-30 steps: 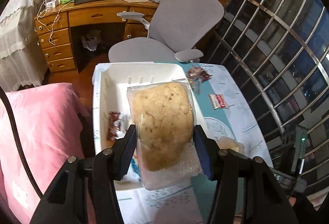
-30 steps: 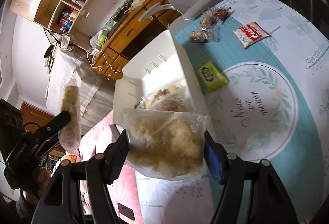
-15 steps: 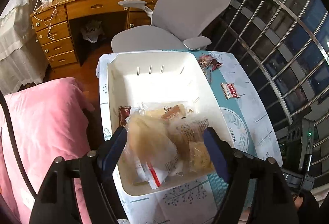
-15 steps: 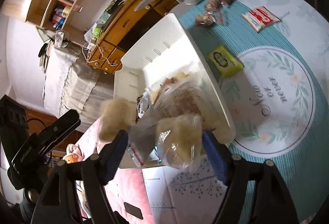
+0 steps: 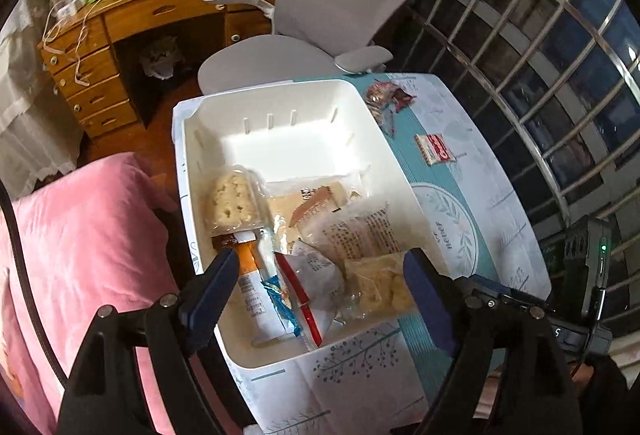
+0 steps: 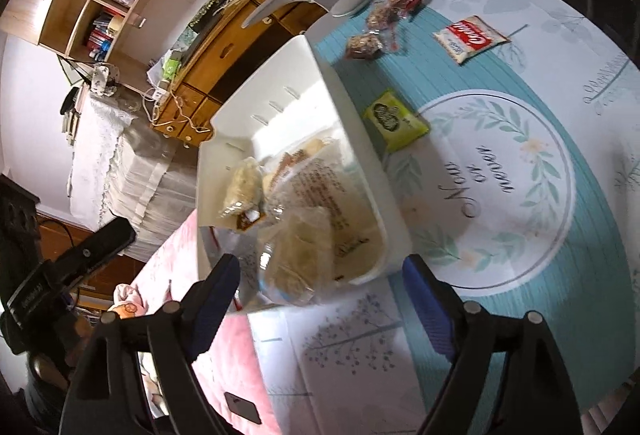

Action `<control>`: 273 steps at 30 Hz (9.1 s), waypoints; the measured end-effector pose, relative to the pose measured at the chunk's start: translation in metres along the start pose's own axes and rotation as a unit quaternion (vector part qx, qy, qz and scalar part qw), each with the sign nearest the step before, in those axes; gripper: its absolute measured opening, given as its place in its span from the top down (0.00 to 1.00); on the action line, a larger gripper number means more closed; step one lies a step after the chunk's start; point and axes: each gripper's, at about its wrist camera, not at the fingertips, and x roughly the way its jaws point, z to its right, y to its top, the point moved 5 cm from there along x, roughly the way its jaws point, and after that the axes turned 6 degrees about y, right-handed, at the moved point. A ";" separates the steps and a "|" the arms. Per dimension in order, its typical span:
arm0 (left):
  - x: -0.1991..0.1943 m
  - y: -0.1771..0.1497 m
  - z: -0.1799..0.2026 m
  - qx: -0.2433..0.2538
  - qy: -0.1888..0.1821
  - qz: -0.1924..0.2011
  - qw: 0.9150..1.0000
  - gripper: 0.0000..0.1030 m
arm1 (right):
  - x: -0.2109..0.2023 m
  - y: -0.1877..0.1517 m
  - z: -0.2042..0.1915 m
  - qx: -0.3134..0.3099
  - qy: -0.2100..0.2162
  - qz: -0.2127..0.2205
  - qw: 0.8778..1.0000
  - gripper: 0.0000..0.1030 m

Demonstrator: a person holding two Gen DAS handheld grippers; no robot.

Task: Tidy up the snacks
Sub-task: 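Move both grippers toward the remaining snacks on the cloth, then grasp the green pastry packet with the left gripper while the right grasps the red Cookies packet, then lift both packets and carry them over the white tray, then open both grippers to drop the packets into the tray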

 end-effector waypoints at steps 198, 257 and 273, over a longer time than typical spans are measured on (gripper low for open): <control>0.272 0.071 0.241 0.466 0.130 -0.203 0.851 0.52 | -0.045 0.128 0.134 -0.190 -0.070 0.044 0.978 0.49; 0.028 -0.013 -0.021 0.081 -0.006 -0.078 0.994 0.22 | 0.016 0.012 -0.074 -0.176 -0.089 0.056 0.979 0.37; 0.011 -0.004 0.005 -0.037 0.003 -0.040 0.998 0.15 | -0.018 0.071 -0.075 -0.113 -0.078 0.034 0.990 0.36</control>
